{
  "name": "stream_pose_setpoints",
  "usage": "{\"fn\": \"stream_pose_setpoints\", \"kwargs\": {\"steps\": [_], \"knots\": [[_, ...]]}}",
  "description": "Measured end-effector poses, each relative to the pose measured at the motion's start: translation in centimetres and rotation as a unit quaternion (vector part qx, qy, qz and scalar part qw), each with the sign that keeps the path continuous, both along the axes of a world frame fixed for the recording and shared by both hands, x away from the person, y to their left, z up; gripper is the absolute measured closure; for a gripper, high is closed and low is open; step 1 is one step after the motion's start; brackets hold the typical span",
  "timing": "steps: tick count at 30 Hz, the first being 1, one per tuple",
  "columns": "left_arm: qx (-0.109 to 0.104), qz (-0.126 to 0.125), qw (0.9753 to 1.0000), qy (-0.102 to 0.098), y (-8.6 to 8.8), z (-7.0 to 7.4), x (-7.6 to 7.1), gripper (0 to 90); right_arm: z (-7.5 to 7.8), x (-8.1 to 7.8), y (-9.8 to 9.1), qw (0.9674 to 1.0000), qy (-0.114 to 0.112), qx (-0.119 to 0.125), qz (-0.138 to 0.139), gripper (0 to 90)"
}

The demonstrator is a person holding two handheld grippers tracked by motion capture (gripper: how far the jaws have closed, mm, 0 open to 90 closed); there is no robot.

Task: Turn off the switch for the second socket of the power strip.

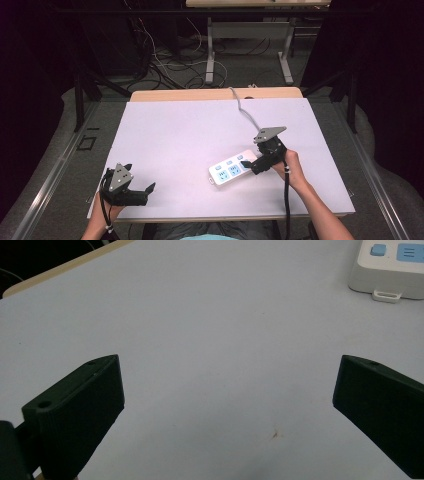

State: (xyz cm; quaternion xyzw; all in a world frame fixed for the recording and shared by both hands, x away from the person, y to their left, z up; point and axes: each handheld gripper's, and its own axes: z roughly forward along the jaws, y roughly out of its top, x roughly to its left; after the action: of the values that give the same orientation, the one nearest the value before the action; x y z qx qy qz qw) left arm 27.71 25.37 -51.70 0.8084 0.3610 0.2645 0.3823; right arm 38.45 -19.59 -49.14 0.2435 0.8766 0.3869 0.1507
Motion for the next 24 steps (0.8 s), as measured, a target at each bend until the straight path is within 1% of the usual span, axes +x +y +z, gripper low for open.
{"fn": "stream_pose_setpoints", "kwargs": {"steps": [1,2,3,4,5,6,9,10,11,12,13,14,15,16,17,18,19,20,21,23,24], "knots": [[0.000,0.001,1.0000,0.000,0.0,0.0,0.0,0.1,0.0,0.1,0.1,1.0000,0.001,-0.002,0.005,0.4],[0.000,0.001,1.0000,0.000,0.1,0.0,0.0,0.1,0.0,0.1,0.2,1.0000,0.003,0.000,-0.002,0.4],[-0.002,0.002,1.0000,-0.002,0.0,0.0,0.0,0.1,0.0,0.2,0.3,1.0000,0.003,-0.001,0.000,0.4],[-0.001,0.002,1.0000,0.000,0.1,0.0,0.0,0.1,0.0,0.4,0.3,0.9999,0.004,-0.006,0.010,0.4],[0.000,0.002,1.0000,0.000,0.1,0.0,0.0,0.1,-0.1,0.4,0.5,1.0000,0.005,0.003,0.001,0.4],[0.002,0.003,1.0000,-0.002,0.1,0.0,0.0,0.0,-0.1,0.5,0.5,0.9999,0.010,-0.001,0.004,0.4],[0.000,0.001,1.0000,0.000,0.0,0.0,0.0,0.1,-0.2,0.8,0.7,0.9999,0.009,-0.005,0.004,0.4],[-0.001,0.001,1.0000,0.000,0.0,0.0,0.0,0.1,-0.3,0.9,0.8,0.9999,0.010,-0.003,0.001,0.5],[0.001,0.001,1.0000,-0.001,0.1,0.0,0.0,0.1,-0.3,1.0,0.9,0.9999,0.012,-0.004,0.002,0.5],[-0.001,0.002,1.0000,-0.002,0.1,0.0,0.0,0.1,-0.2,1.1,0.9,0.9999,0.014,-0.007,0.003,0.5],[-0.002,0.003,1.0000,-0.002,0.1,0.0,0.0,0.1,-0.2,1.2,1.0,0.9999,0.016,-0.002,0.004,0.6],[-0.001,0.004,1.0000,-0.003,0.1,0.0,0.0,0.1,-0.2,1.4,1.0,0.9999,0.010,-0.004,0.007,0.7],[-0.001,0.004,1.0000,-0.003,0.1,0.0,0.0,0.1,-0.2,1.4,1.1,0.9999,0.016,-0.002,0.004,0.7],[0.000,0.002,1.0000,0.000,0.1,0.0,0.0,0.1,-0.2,1.4,1.2,0.9999,0.013,-0.001,-0.001,0.8],[0.000,0.002,1.0000,0.000,0.1,0.0,0.0,0.1,-0.2,1.5,1.2,0.9997,0.022,-0.004,0.005,0.8],[0.000,0.002,1.0000,0.000,0.0,0.0,0.0,0.1,-0.2,1.6,1.2,0.9999,0.015,0.000,-0.001,0.8],[0.000,0.003,1.0000,0.000,0.0,0.0,0.0,0.1,-0.2,1.9,1.2,0.9997,0.023,-0.003,0.007,0.9],[0.005,0.003,1.0000,-0.002,0.1,0.0,0.0,0.1,-0.2,1.9,1.2,0.9997,0.023,-0.003,0.007,0.9],[0.000,0.002,1.0000,0.000,0.1,0.0,0.0,0.1,-0.3,1.9,1.3,0.9998,0.021,0.001,0.002,0.9],[-0.001,0.004,1.0000,-0.002,0.1,0.0,0.0,0.1,-0.3,2.1,1.4,0.9996,0.028,0.003,0.002,0.8],[0.000,0.003,1.0000,0.000,0.1,0.0,0.0,0.1,-0.3,2.2,1.5,0.9995,0.030,0.005,0.003,0.8]]}}
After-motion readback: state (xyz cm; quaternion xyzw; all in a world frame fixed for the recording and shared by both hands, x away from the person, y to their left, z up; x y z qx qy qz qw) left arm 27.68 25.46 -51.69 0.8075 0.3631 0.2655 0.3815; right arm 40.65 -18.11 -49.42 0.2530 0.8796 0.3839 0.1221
